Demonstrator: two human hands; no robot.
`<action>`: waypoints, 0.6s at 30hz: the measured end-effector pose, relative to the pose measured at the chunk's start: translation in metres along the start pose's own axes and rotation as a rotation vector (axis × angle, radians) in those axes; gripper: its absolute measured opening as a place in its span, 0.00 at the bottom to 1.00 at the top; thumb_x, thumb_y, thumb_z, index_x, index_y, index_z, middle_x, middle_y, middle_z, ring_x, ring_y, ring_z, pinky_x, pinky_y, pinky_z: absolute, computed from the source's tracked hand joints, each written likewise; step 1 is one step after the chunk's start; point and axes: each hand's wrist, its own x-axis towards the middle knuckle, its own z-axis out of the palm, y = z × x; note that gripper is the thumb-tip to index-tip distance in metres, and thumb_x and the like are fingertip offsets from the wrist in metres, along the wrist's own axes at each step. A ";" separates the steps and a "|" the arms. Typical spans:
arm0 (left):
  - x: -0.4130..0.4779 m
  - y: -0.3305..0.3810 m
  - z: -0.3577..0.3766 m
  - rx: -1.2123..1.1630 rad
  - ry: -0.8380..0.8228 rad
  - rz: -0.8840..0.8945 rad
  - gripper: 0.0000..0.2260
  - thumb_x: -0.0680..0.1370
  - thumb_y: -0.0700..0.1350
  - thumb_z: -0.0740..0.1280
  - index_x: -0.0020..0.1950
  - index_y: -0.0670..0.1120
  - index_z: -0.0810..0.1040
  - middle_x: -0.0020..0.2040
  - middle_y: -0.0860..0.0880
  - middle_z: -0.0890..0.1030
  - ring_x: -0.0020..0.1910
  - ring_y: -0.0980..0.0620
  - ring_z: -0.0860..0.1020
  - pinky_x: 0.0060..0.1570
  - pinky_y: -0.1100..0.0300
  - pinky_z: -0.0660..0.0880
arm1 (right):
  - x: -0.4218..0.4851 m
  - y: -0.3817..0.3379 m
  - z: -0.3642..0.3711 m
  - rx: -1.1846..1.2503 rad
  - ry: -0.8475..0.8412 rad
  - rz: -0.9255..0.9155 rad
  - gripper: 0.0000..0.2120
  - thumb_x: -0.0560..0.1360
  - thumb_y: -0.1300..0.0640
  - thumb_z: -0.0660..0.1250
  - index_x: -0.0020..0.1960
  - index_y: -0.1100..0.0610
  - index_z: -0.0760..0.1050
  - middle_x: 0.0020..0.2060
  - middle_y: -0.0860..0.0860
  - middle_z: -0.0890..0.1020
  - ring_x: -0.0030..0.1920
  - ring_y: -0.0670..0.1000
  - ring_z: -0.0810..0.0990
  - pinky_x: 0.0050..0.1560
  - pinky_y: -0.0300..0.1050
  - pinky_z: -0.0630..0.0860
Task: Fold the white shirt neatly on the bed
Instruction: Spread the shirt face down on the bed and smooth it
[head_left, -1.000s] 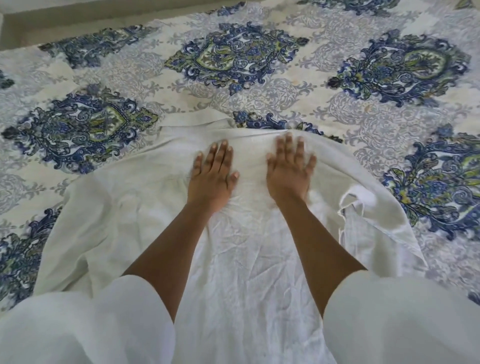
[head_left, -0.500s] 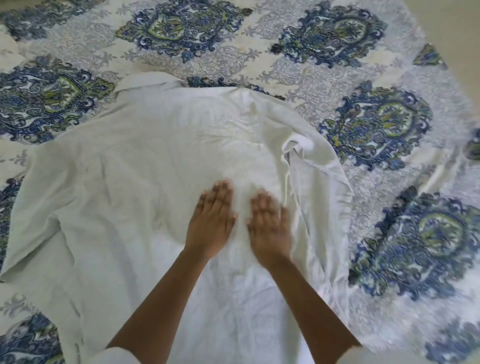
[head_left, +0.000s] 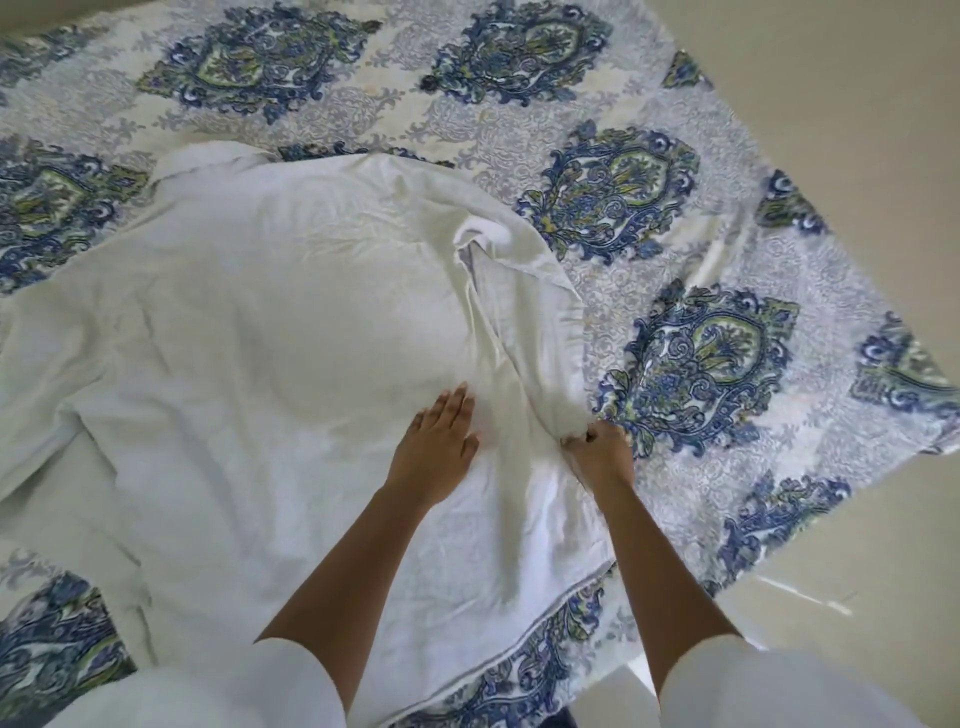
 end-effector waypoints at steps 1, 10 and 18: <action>0.002 0.005 -0.001 -0.009 -0.007 -0.001 0.25 0.82 0.52 0.45 0.77 0.44 0.46 0.78 0.49 0.46 0.77 0.51 0.47 0.75 0.54 0.51 | 0.006 -0.004 -0.009 -0.060 -0.005 -0.021 0.09 0.73 0.58 0.66 0.49 0.63 0.78 0.48 0.61 0.81 0.51 0.60 0.79 0.43 0.45 0.70; 0.015 0.037 0.003 0.001 -0.045 -0.025 0.25 0.83 0.50 0.48 0.77 0.44 0.47 0.78 0.49 0.47 0.77 0.51 0.48 0.74 0.51 0.52 | 0.060 -0.032 -0.103 -0.187 0.500 -0.151 0.17 0.74 0.61 0.62 0.62 0.62 0.69 0.61 0.60 0.72 0.62 0.60 0.70 0.52 0.53 0.73; 0.041 0.045 -0.003 -0.392 0.267 -0.229 0.10 0.76 0.38 0.55 0.54 0.38 0.72 0.49 0.37 0.77 0.52 0.36 0.76 0.48 0.47 0.71 | 0.000 0.015 -0.013 -0.177 -0.325 -0.280 0.07 0.76 0.57 0.63 0.50 0.59 0.76 0.44 0.53 0.75 0.47 0.54 0.76 0.46 0.45 0.73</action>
